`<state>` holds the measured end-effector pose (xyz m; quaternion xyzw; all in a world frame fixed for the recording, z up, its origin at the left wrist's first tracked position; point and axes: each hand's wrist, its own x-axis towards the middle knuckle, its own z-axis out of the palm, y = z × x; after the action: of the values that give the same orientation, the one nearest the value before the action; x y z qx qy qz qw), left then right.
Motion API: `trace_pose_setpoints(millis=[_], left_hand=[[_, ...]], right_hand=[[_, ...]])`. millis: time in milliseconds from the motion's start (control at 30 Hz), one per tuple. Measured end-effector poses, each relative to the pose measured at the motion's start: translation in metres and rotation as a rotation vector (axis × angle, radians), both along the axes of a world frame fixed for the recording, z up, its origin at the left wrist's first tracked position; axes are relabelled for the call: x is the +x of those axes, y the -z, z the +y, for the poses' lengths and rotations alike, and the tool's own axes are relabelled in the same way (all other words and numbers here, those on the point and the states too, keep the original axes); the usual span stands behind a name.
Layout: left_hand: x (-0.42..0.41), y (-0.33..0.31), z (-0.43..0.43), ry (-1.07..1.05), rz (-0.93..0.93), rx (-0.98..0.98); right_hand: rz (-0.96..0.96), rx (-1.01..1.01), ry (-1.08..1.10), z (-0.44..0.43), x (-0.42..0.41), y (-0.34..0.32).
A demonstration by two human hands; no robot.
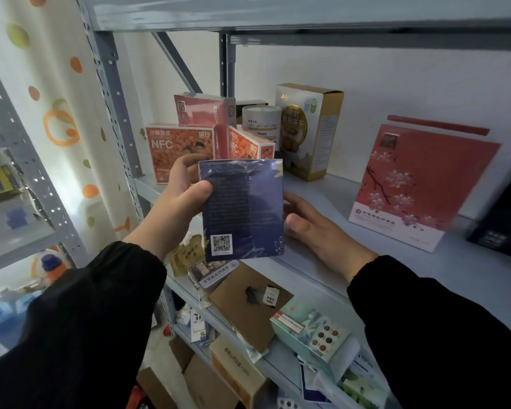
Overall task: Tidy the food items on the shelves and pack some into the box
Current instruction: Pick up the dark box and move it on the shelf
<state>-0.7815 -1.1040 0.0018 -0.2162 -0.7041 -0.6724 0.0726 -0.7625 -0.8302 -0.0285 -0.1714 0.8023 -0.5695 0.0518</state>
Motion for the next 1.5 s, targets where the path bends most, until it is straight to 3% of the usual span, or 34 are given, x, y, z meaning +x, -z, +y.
trace_pose_setpoints(millis=[300, 500, 800, 1133, 1333, 1500], left_hand=[[0.032, 0.001, 0.074, 0.094, -0.091, 0.160], [0.037, 0.003, 0.136, 0.137, -0.125, 0.117], [0.027, 0.029, 0.165, 0.270, -0.524, 0.490], [0.018, 0.039, 0.160, 0.159, -0.496, 0.420], [0.023, 0.046, 0.155, 0.287, -0.372, 0.243], [0.024, 0.051, 0.157, 0.281, -0.379, 0.391]], right_hand=[[-0.052, -0.274, -0.055, 0.044, 0.045, -0.005], [-0.007, -0.440, 0.102, 0.080, 0.064, -0.007], [0.015, -0.405, 0.203, 0.095, 0.067, -0.001], [0.088, -0.440, 0.233, 0.096, 0.066, -0.001], [0.215, -0.384, 0.343, 0.094, 0.073, -0.008], [0.245, -0.360, 0.449, 0.095, 0.074, -0.012]])
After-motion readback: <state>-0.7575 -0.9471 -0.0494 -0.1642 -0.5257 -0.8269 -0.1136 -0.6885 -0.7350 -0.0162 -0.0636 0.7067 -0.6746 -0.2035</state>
